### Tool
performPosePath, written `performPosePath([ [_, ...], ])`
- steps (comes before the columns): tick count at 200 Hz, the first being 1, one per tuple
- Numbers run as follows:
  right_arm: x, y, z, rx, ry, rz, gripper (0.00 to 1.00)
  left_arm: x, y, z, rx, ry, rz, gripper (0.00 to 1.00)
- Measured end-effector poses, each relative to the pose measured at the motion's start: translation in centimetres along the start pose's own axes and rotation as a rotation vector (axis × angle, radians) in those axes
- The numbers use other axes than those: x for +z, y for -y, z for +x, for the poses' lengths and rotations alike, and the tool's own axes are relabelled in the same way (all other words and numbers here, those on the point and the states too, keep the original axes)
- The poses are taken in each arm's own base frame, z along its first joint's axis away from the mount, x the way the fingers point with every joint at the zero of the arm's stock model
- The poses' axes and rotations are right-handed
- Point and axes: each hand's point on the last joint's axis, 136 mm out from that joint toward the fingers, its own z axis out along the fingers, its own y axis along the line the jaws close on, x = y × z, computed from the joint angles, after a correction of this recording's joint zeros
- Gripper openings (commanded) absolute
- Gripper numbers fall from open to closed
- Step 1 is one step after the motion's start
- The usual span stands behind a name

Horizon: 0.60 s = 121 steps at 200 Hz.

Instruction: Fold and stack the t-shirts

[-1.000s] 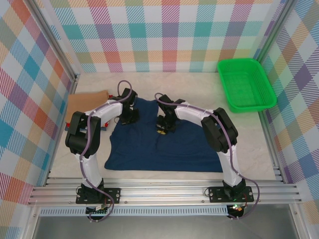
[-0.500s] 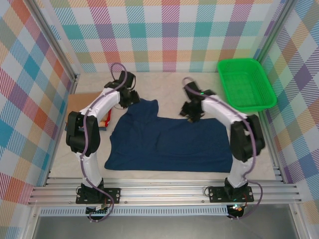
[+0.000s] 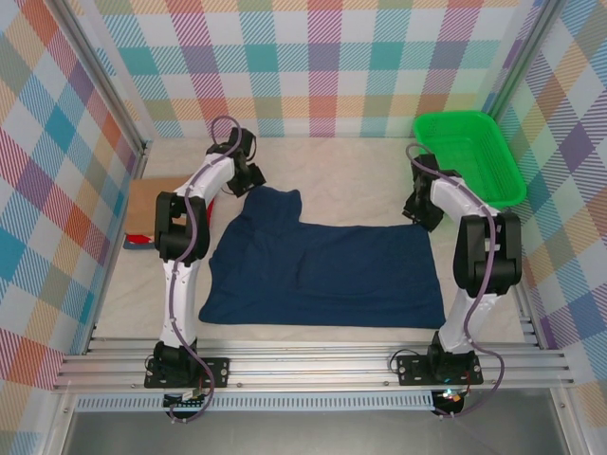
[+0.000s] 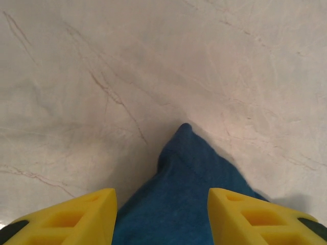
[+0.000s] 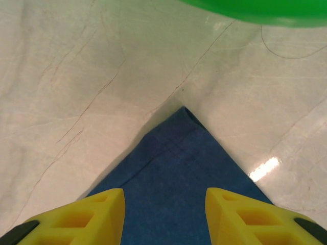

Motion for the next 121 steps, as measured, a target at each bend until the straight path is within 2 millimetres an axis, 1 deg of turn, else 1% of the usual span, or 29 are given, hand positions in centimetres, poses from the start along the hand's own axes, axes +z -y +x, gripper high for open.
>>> performPosePath([
  [28, 1.4, 0.3, -0.3, 0.016, 0.016, 0.038, 0.46, 0.3, -0.2, 0.1, -0.001, -0.003, -0.003, 0.5],
  [76, 2.0, 0.6, -1.7, 0.036, 0.097, 0.068, 0.47, 0.4, -0.2, 0.4, 0.002, -0.012, 0.0, 0.49],
  [109, 3.3, 0.7, -1.5, 0.039, 0.086, 0.11, 0.46, 0.4, -0.3, 0.4, 0.006, -0.014, -0.001, 0.49],
  [121, 3.3, 0.8, -1.5, 0.05, 0.08, 0.125, 0.45, 0.4, -0.3, 0.4, 0.006, -0.014, -0.001, 0.49],
])
